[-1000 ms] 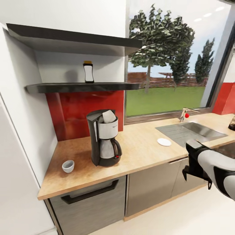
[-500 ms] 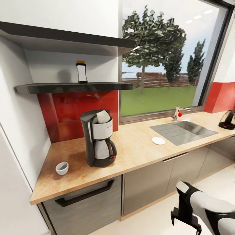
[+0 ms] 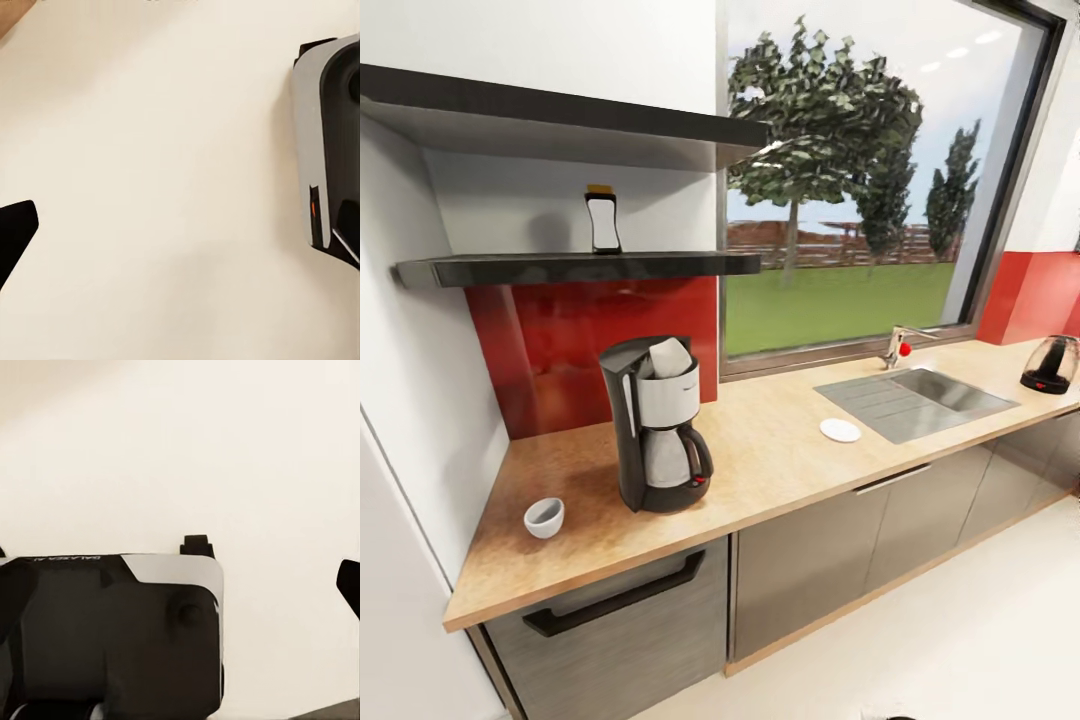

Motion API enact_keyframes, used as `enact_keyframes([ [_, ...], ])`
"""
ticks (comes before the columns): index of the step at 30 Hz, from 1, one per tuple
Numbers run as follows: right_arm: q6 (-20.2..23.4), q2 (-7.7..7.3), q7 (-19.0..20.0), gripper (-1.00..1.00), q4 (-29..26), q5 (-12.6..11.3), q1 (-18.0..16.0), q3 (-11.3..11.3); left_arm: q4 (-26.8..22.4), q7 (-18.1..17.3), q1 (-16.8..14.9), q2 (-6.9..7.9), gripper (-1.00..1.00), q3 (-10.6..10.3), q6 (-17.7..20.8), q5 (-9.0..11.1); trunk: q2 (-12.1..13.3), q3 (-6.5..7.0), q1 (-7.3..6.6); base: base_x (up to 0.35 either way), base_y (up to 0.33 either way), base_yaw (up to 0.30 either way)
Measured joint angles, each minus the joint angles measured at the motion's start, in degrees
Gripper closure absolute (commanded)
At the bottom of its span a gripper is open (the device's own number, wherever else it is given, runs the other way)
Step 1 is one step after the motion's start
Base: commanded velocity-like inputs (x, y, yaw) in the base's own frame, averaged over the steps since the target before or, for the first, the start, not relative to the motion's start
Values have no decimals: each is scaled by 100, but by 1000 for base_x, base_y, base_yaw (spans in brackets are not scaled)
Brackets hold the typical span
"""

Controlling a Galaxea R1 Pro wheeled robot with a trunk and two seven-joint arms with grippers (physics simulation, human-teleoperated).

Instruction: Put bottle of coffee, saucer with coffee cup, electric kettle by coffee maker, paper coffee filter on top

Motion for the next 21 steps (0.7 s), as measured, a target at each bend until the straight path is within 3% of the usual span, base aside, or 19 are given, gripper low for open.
enact_keyframes([
  [3,-50,-1,8,-100,-6,41,108,-1,-5,0,0,-3,-100,22,-3,19,0,0,0,0,0,-8],
  [11,-653,6,29,-100,10,83,373,13,-30,-1,0,-35,-100,46,-5,326,0,0,0,0,0,-1],
  [19,-711,7,21,-100,3,67,386,2,-85,1,2,-83,-100,47,-6,437,0,0,0,0,0,0],
  [21,-712,7,21,-100,2,66,386,-4,-79,1,2,-83,-100,48,-6,617,0,0,0,0,0,0],
])
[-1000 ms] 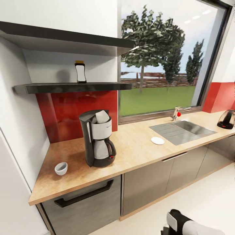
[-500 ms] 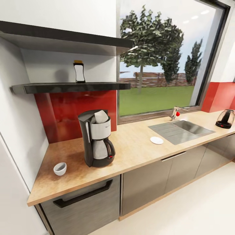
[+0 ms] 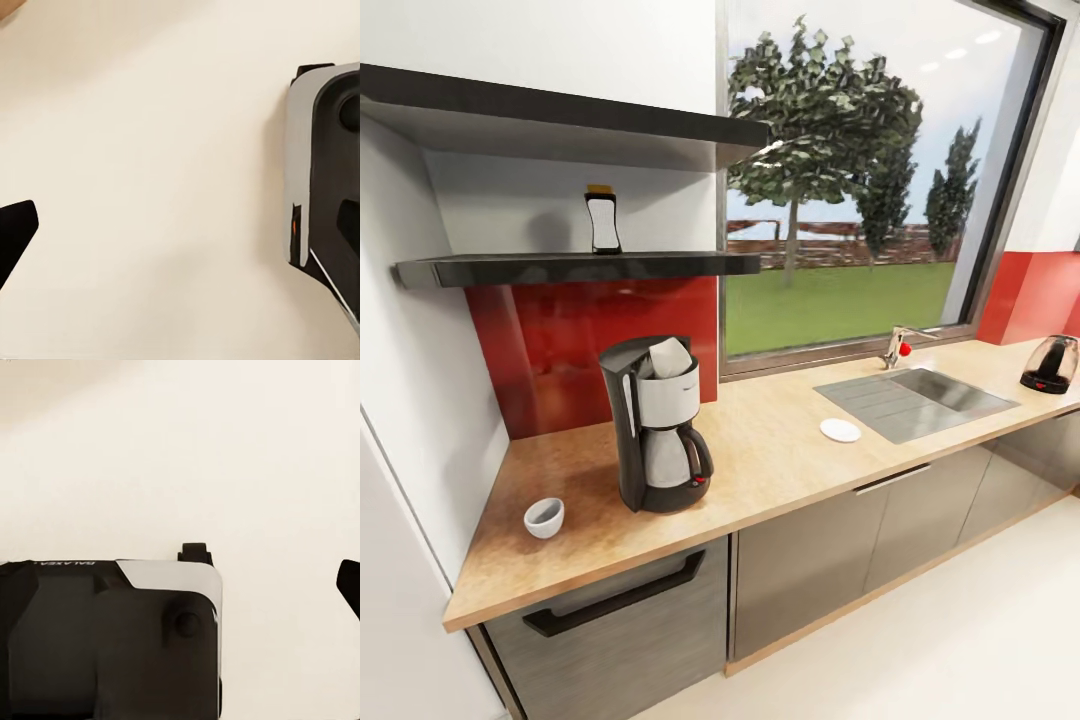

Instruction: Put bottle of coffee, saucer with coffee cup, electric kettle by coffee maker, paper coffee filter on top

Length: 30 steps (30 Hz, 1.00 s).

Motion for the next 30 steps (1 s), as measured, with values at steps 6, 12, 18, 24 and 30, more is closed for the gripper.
enact_keyframes([
  [6,4,-4,0,-100,-18,0,0,-8,1,0,1,0,-100,-3,0,56,0,0,0,0,0,1],
  [12,15,-24,0,-100,-36,1,0,-15,-4,0,0,-4,-100,-2,0,63,0,0,0,0,0,154],
  [18,15,-34,0,-100,-44,1,0,-14,-6,-1,-2,-26,-100,-7,0,63,-1,0,0,0,-4,234],
  [24,11,-37,0,-100,-46,0,0,-10,-6,-2,1,-57,-100,-8,0,63,0,0,-1,35,-147,243],
  [30,18,-42,-7,-100,-47,8,0,-10,-6,-2,0,-61,-100,-8,0,63,-1,0,-1,106,-246,243],
])
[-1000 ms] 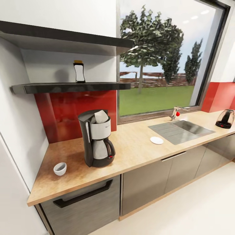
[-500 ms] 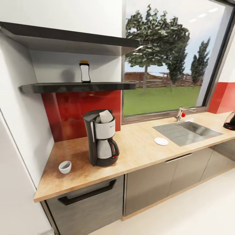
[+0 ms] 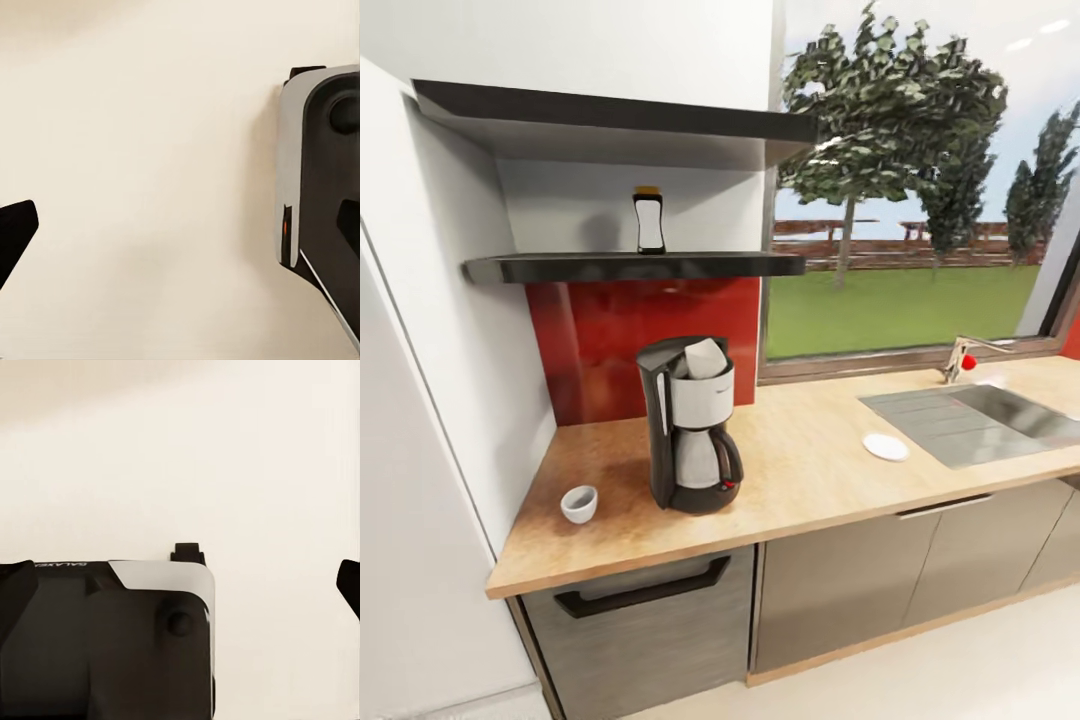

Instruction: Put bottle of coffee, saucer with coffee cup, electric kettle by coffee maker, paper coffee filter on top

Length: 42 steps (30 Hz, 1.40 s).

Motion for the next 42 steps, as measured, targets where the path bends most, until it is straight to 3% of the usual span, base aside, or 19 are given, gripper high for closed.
enact_keyframes([
  [22,9,-29,-25,-100,-7,1,0,9,-195,5,-7,-17,-100,10,10,1,2,1,1,37,-272,58],
  [35,10,-36,-25,-100,-13,3,0,12,-219,5,-17,-104,-100,-9,9,0,1,0,3,-59,-250,98],
  [42,-12,-50,-26,-100,-16,9,2,13,-829,14,-50,-91,-100,-9,2,-8,1,0,1,-36,-36,1],
])
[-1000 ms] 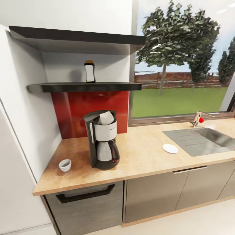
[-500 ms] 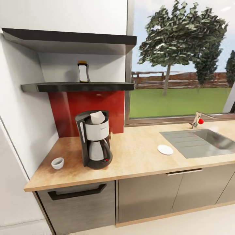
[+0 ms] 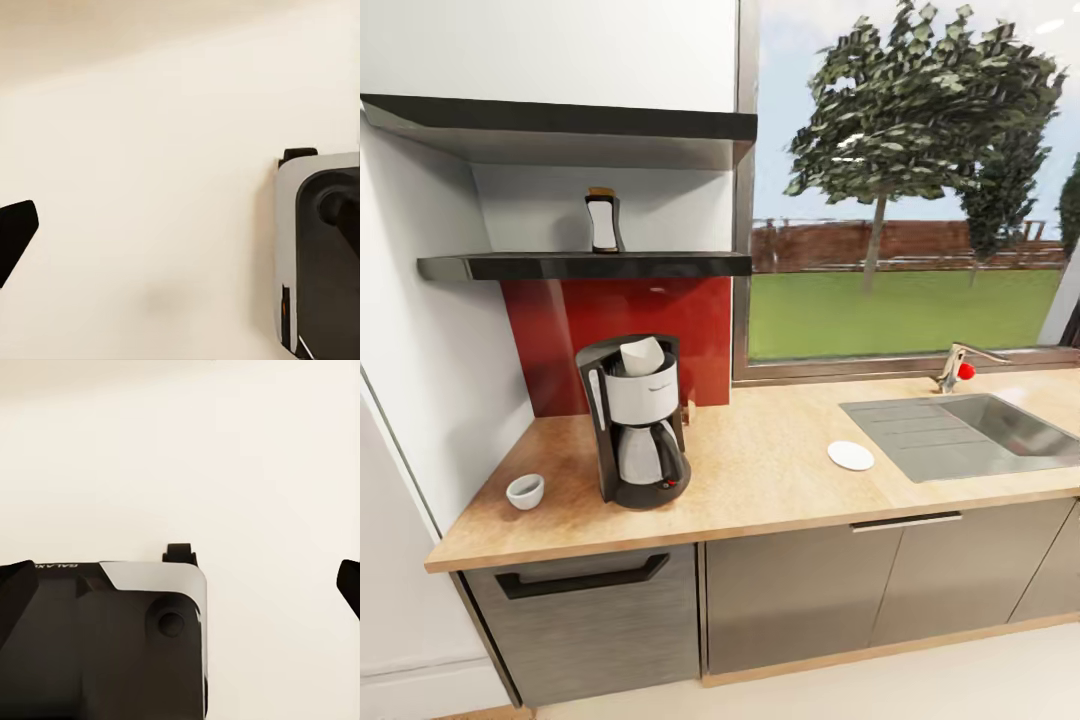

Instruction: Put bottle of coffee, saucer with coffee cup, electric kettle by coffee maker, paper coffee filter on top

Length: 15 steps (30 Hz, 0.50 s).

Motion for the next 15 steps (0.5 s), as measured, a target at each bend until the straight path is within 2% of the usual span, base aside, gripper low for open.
enact_keyframes([
  [6,-13,-4,-10,-100,0,-7,-1,-4,-727,0,-1,13,-100,36,-64,10,0,0,0,-2,-2,0],
  [9,-9,-4,-10,-100,0,-8,-2,-7,-969,-8,5,7,-100,65,-511,106,0,0,0,0,0,0],
  [11,-7,-4,-8,-100,0,-8,-2,-12,-1036,-20,7,7,-100,68,-900,310,0,0,0,0,0,0],
  [15,-7,-4,-7,-100,0,-8,-2,-13,-1120,-37,2,-2,-100,55,-1092,450,0,0,0,-44,0,0],
])
